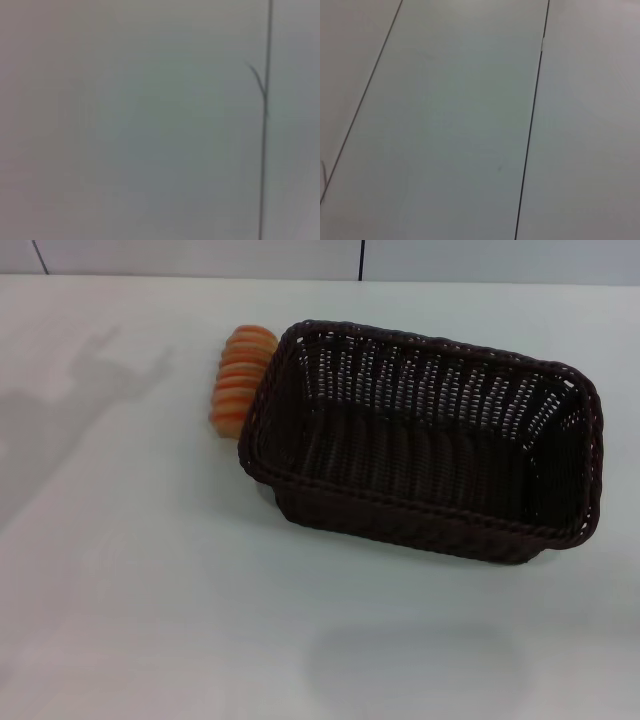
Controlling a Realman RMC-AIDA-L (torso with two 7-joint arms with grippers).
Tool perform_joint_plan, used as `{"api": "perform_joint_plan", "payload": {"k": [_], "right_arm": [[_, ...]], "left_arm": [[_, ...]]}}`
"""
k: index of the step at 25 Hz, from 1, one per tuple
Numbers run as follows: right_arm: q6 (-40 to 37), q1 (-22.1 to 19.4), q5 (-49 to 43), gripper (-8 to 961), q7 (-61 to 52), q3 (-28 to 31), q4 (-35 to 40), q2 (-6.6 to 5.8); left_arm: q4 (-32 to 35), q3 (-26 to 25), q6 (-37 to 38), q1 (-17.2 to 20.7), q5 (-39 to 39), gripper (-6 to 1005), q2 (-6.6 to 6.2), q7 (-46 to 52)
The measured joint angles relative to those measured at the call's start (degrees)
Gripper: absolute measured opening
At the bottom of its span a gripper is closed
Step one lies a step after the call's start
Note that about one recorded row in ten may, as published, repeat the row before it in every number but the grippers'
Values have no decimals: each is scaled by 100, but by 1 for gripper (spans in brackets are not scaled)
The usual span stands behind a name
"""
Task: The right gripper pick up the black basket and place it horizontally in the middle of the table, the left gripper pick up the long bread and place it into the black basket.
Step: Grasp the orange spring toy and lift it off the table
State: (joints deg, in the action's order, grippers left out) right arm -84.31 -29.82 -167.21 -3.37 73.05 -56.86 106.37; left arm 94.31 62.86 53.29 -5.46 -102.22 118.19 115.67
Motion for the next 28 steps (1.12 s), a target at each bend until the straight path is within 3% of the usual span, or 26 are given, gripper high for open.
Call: {"api": "perform_joint_plan", "payload": {"k": [6,7,10,16,17,19,20,23,24,28], "right_arm": [[94,9,-3,476,50,-49,-31,12],[101,-15,-4,476,51,-51,-31,12],[102,-26,-4,476,56,-53,-31,9],[145,-71,-5,476,325,-125,-81,4],[170,-99,-5,476,382,-173,-136,-5],[173,-114,-5,476,401,-197,-157,-13],[173,-133,-5,476,417,-217,-172,-21],[176,-200,-5,476,431,-231,-229,-35],[176,-226,-5,477,432,-231,-255,-39],[182,-322,-5,477,483,-230,-358,-49]], "left_arm": [[218,37,126,-217,-637,849,-19,740],[429,-126,723,-686,-1767,849,-81,1851],[451,-293,1610,-1404,-3110,849,-133,2772],[-319,-805,3164,-3091,-4993,849,-163,3316],[-487,-876,3295,-3319,-5166,849,-164,3320],[-487,-876,3295,-3319,-5166,849,-164,3320],[-926,-872,3416,-3839,-5499,849,-159,3339],[-1161,-861,3430,-4033,-5614,849,-143,3342],[-1579,-859,3435,-4287,-5693,849,-111,3330],[-2356,-726,3273,-4569,-5750,849,-57,3297]]}}
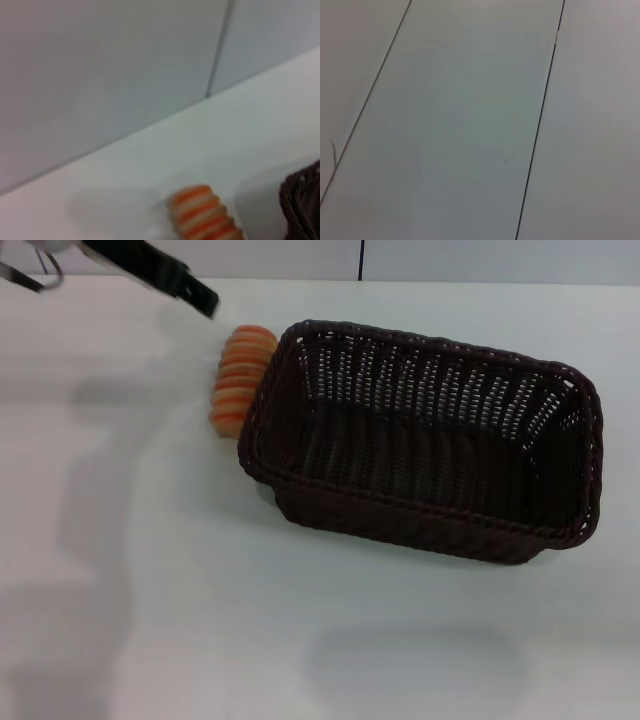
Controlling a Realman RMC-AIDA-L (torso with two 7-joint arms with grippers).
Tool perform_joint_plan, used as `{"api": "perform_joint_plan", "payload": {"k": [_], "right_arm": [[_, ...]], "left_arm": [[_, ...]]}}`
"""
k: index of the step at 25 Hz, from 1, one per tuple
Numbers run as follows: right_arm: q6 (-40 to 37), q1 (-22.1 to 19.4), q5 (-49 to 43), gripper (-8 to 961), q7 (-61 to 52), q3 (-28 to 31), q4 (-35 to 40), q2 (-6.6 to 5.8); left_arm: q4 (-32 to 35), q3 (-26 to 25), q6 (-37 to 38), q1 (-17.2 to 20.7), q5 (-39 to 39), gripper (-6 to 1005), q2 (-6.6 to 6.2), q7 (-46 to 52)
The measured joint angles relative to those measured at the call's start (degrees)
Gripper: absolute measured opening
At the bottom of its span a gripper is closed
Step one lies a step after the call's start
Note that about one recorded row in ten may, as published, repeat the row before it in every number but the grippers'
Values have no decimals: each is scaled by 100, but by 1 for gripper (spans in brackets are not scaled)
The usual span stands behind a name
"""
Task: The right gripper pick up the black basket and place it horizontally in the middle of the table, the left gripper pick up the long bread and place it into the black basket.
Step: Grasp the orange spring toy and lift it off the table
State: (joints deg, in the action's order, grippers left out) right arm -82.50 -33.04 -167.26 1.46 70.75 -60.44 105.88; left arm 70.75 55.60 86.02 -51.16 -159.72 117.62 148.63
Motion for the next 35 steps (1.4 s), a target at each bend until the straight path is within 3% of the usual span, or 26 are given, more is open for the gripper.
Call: {"api": "perform_joint_plan", "payload": {"k": [4,10,23,35], "right_arm": [[155,-78,0,477,182,-51,-210,-12],[417,-180,0,477,417,-154,-554,-70],[430,-292,0,476,298,-79,-758,-156],[429,-264,0,477,299,-117,-781,-160]], "left_arm": [[-842,402,-441,-174,-6,849,15,75],[-1469,512,-738,-315,-14,848,36,87],[-1711,539,-874,-237,5,848,35,45],[-2065,1072,-991,-281,445,848,86,74]]}}
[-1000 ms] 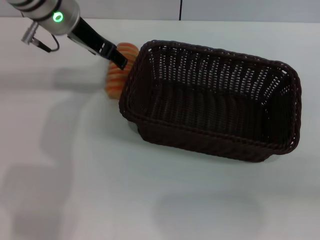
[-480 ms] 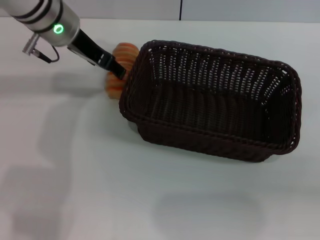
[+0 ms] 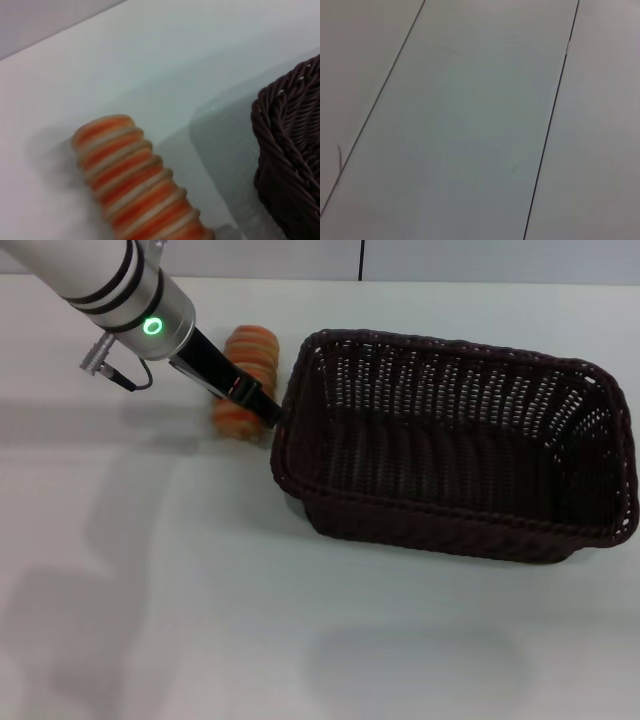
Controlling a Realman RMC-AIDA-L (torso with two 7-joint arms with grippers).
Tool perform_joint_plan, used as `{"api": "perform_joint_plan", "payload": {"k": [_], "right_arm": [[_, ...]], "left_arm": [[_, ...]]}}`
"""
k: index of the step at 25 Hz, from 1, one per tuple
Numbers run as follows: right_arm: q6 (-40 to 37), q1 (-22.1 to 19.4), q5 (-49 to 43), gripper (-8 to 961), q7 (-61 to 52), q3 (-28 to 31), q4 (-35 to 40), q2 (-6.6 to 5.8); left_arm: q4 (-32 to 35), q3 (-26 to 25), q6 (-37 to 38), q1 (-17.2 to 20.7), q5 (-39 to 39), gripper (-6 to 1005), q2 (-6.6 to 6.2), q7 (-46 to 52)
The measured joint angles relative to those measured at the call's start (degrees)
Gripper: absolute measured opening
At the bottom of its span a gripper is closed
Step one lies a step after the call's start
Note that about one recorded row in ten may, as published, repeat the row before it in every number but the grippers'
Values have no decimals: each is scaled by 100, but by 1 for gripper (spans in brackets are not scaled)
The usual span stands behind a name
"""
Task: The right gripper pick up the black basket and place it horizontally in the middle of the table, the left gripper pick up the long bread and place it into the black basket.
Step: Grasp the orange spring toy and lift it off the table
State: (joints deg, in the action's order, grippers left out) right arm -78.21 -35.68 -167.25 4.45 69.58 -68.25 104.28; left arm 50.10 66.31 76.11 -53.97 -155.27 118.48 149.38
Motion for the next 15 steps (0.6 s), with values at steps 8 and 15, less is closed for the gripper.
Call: {"api": "perform_joint_plan", "payload": {"k": [8,15], "right_arm": [[-2,17,0,476,-5,-36,-38,-48],[-2,4,-4,476,9,-91,-79,-59]], "left_arm": [[79,76,-242,-49,41,848,-6,136],[38,94,-398,-195,-48,847,-38,212]]}}
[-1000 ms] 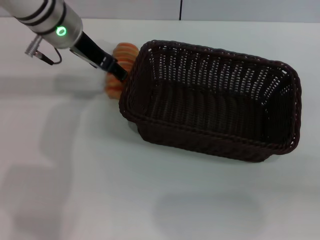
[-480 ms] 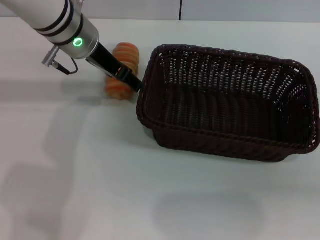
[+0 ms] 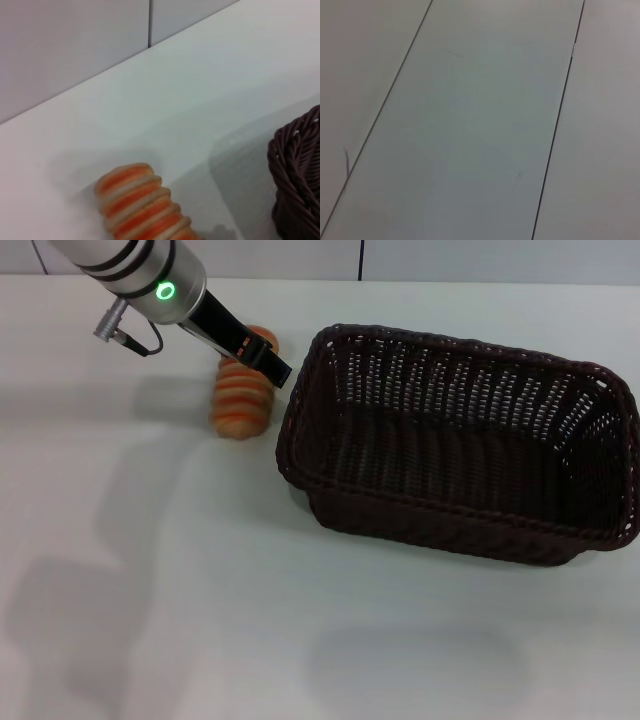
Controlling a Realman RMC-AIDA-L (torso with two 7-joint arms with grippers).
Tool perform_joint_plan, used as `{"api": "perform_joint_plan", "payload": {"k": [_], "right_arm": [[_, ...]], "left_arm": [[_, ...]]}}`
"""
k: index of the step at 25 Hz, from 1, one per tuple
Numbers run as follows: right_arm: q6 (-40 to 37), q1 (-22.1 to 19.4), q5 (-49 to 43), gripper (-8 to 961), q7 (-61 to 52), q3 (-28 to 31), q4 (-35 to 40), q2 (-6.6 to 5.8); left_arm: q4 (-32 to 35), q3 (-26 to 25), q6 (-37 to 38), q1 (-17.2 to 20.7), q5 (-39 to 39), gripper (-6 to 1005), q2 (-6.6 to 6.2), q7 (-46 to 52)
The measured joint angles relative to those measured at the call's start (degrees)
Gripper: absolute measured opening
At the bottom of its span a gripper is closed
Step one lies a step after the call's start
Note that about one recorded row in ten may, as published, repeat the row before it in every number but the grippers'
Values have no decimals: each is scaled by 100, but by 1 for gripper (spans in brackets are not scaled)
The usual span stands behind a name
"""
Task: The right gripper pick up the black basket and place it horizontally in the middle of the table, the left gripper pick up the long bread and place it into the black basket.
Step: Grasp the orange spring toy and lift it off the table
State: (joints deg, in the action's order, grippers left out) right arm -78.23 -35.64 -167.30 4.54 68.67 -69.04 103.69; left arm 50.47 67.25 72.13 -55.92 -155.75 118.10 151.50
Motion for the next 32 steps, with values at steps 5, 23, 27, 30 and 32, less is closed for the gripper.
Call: {"api": "perform_joint_plan", "payload": {"k": [5,23,27,30,32], "right_arm": [[10,17,-5,476,3,-7,-22,-17],[220,20,-5,477,83,-110,-334,-78],[227,29,-5,477,102,-160,-389,-79],[232,31,-4,476,141,-184,-443,-83],[251,31,-4,476,152,-203,-472,-87]], "left_arm": [[-260,104,-263,-111,-51,847,7,63],[-879,60,-962,-136,-273,847,-19,149],[-943,57,-1038,-115,-362,847,-25,154],[-996,51,-1098,-94,-412,847,-26,160],[-1062,50,-1136,-91,-425,847,-38,161]]}}
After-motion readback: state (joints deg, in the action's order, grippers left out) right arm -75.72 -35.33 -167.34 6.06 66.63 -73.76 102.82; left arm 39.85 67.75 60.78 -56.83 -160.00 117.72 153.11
